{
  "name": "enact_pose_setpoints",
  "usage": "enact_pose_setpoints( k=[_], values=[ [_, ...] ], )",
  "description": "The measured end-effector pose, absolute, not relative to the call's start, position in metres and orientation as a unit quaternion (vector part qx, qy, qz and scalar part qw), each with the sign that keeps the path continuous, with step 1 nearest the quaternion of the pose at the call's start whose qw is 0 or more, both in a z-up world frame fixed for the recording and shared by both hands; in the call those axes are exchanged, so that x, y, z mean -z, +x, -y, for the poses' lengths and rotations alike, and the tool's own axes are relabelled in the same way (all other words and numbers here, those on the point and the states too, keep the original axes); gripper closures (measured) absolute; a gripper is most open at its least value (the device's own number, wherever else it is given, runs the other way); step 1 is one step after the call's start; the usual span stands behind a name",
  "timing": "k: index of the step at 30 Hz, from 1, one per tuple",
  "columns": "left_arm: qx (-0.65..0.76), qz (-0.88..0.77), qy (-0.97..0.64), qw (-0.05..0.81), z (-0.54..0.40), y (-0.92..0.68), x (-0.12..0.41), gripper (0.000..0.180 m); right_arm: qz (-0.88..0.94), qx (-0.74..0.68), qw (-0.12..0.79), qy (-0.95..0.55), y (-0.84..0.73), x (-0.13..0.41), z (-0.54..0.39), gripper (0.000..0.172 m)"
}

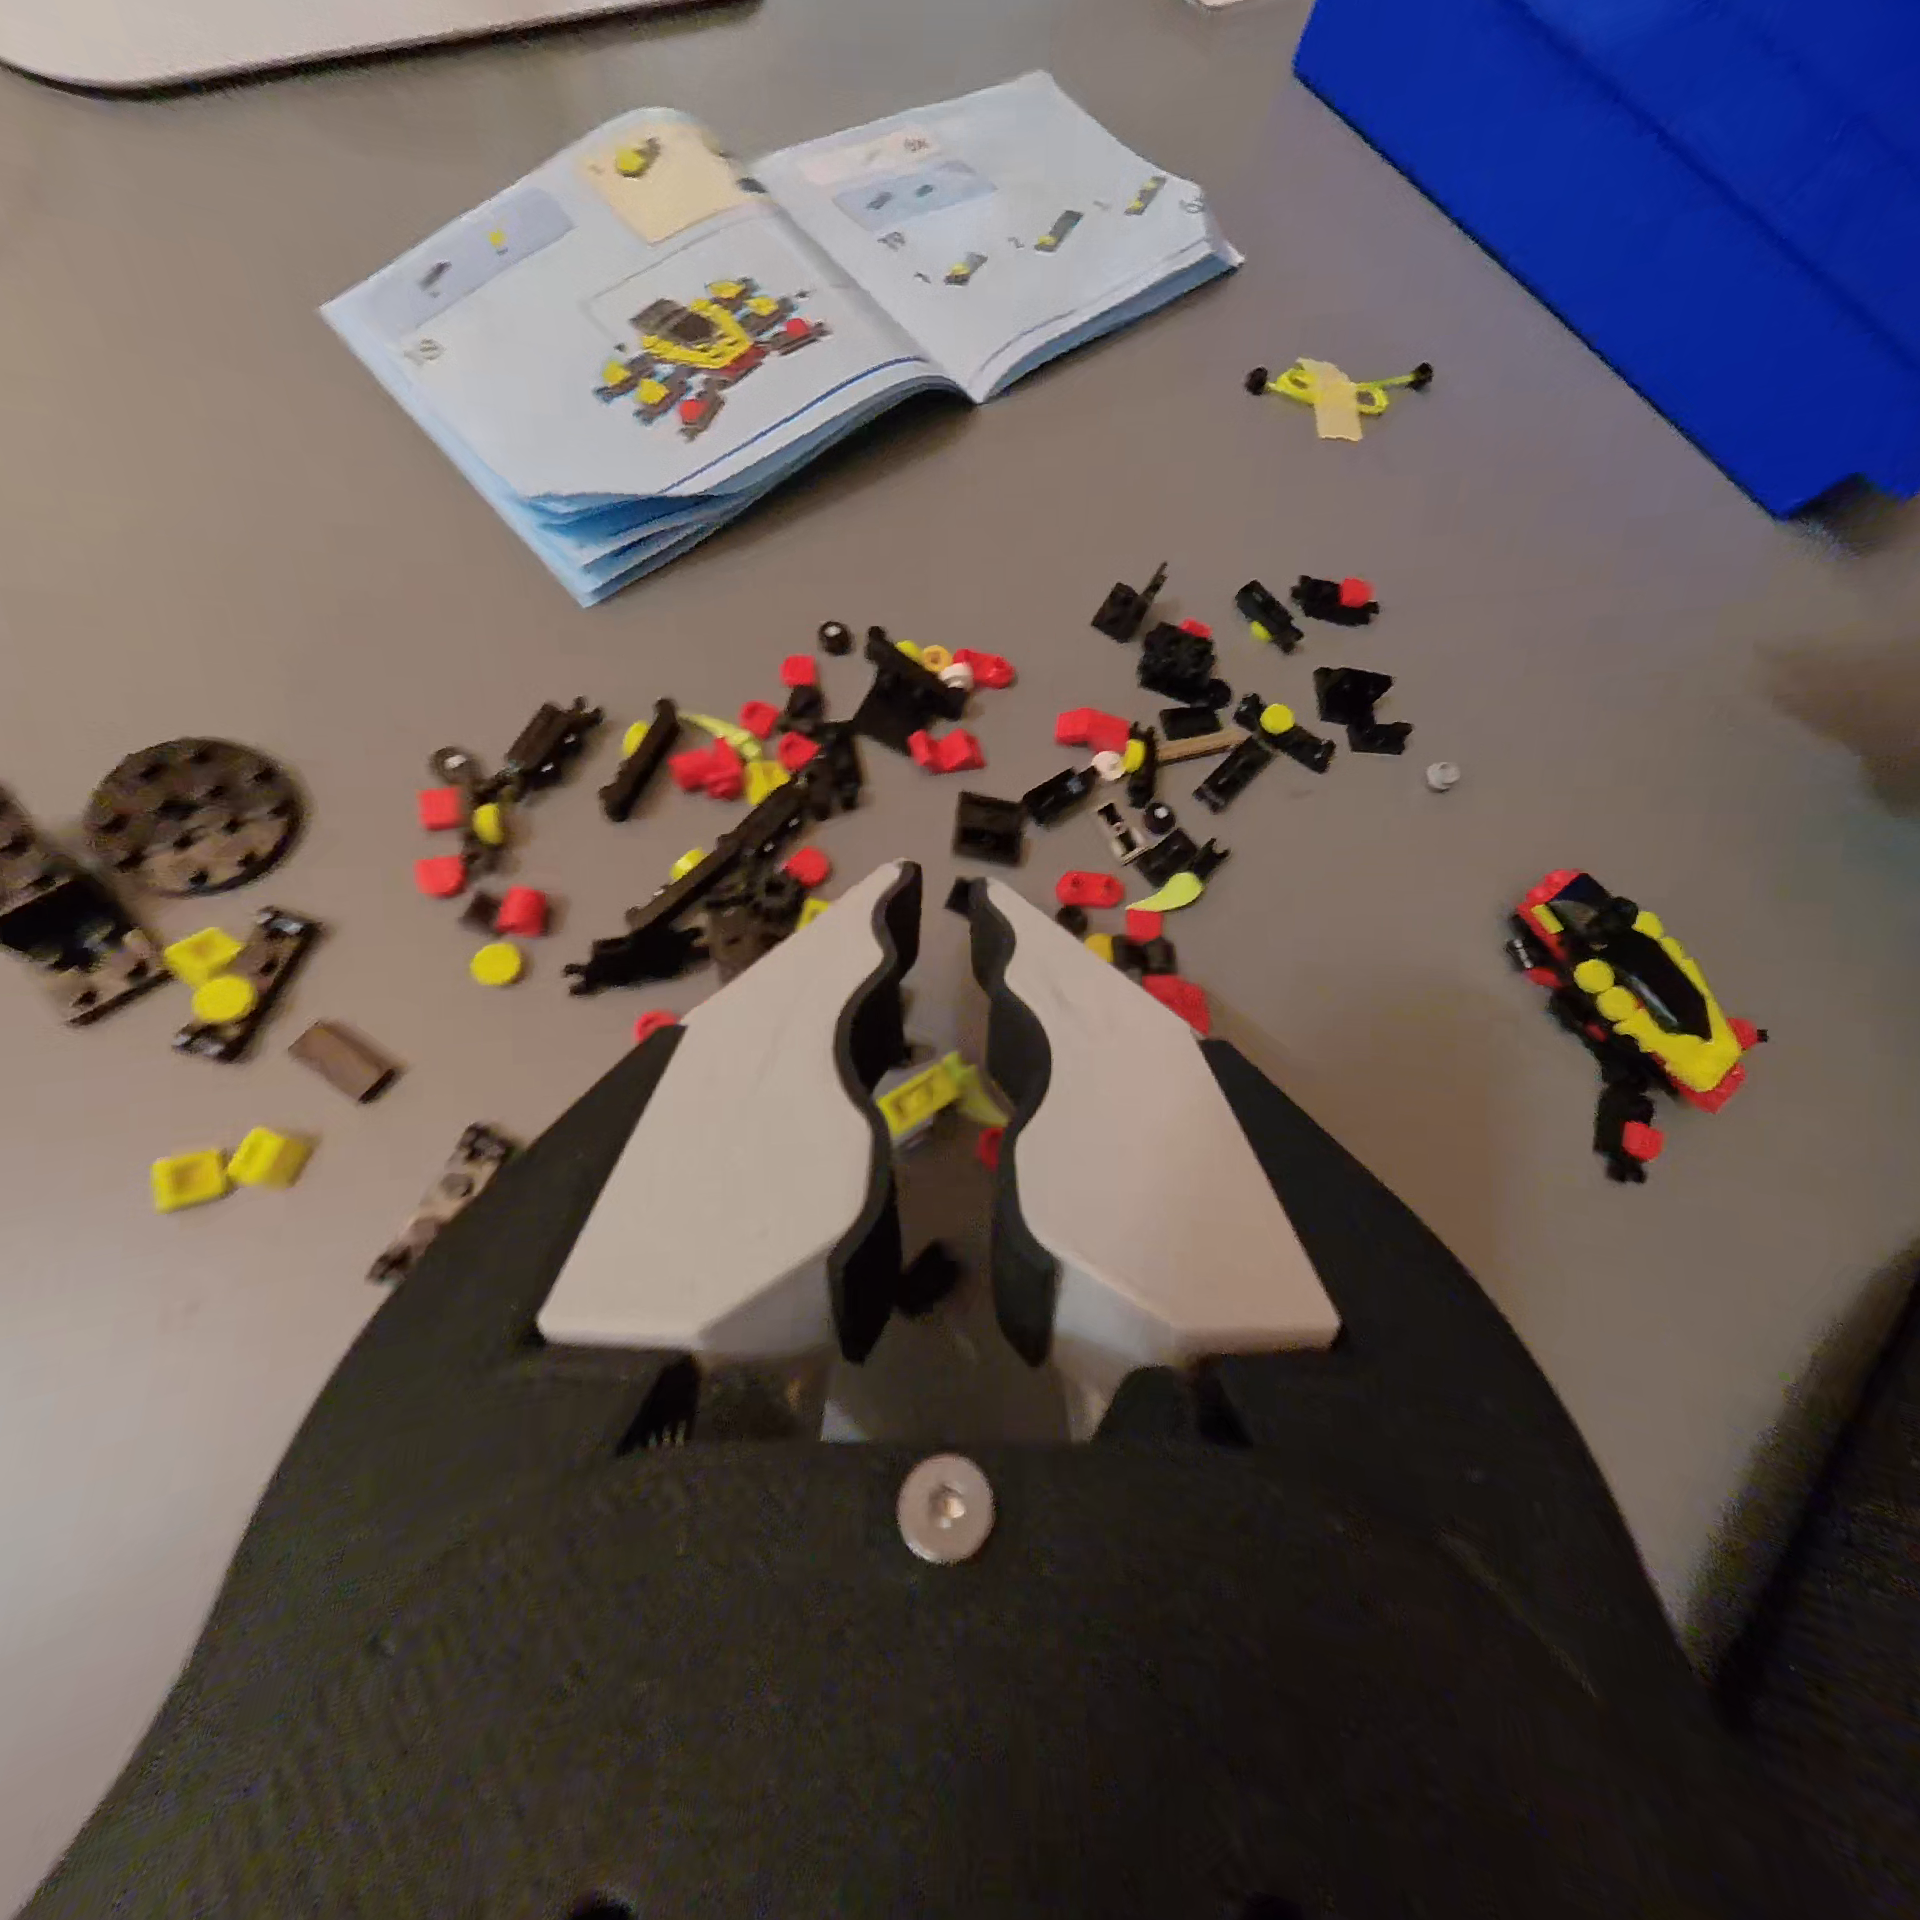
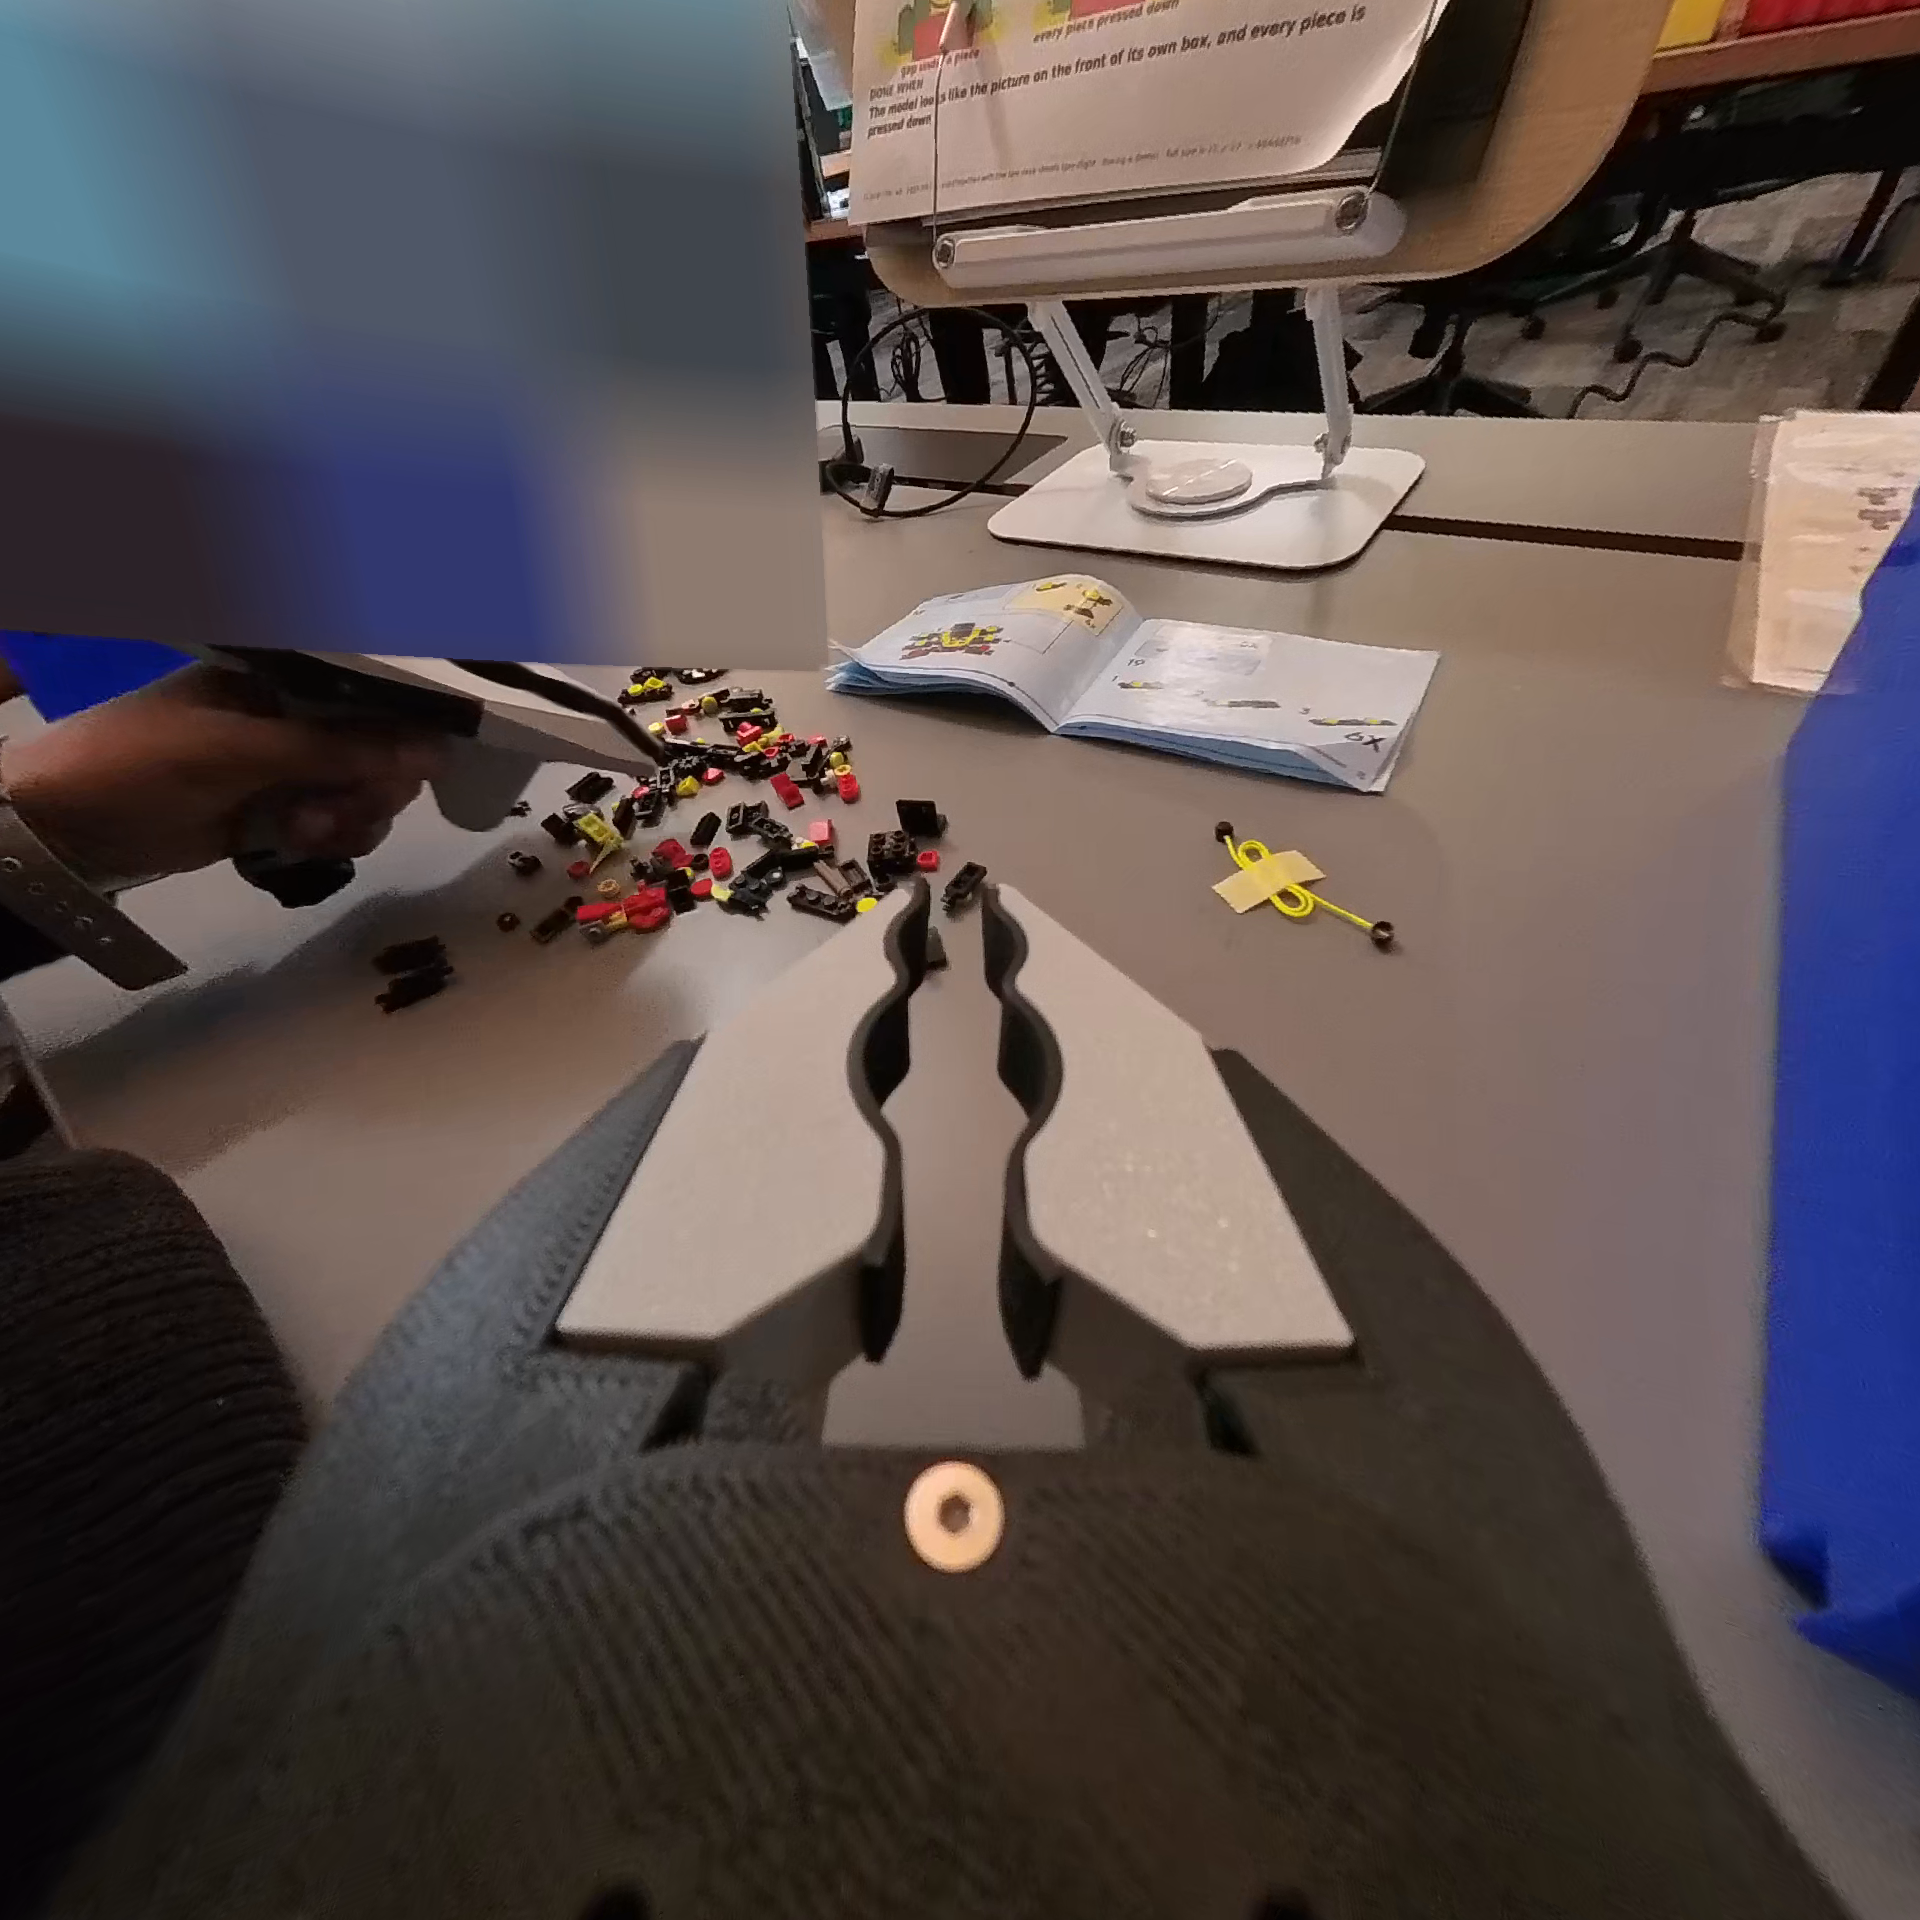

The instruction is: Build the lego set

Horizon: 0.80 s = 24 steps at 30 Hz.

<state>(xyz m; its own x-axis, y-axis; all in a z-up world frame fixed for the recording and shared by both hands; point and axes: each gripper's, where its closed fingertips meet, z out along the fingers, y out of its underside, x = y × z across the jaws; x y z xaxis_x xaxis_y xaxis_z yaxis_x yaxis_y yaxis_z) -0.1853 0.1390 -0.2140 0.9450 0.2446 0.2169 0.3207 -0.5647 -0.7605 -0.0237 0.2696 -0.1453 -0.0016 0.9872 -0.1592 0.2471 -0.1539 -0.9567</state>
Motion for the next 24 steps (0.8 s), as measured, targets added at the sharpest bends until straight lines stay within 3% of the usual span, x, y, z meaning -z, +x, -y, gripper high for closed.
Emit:
enact_pose_setpoints(
  k=[8,19,24],
  values=[
    [-0.009,0.148,-0.920,0.364,-0.162,-0.199,0.236,0.177,0.533,-0.477,0.398,-0.575,-0.019,0.139,-0.266,0.163],
    [-0.012,0.171,-0.918,0.358,-0.168,-0.213,0.237,0.169,0.514,-0.493,0.384,-0.588,-0.018,0.138,-0.271,0.163],
    [-0.019,0.174,-0.921,0.349,-0.167,-0.216,0.242,0.177,0.514,-0.490,0.384,-0.590,-0.018,0.139,-0.273,0.163]
  ],
)
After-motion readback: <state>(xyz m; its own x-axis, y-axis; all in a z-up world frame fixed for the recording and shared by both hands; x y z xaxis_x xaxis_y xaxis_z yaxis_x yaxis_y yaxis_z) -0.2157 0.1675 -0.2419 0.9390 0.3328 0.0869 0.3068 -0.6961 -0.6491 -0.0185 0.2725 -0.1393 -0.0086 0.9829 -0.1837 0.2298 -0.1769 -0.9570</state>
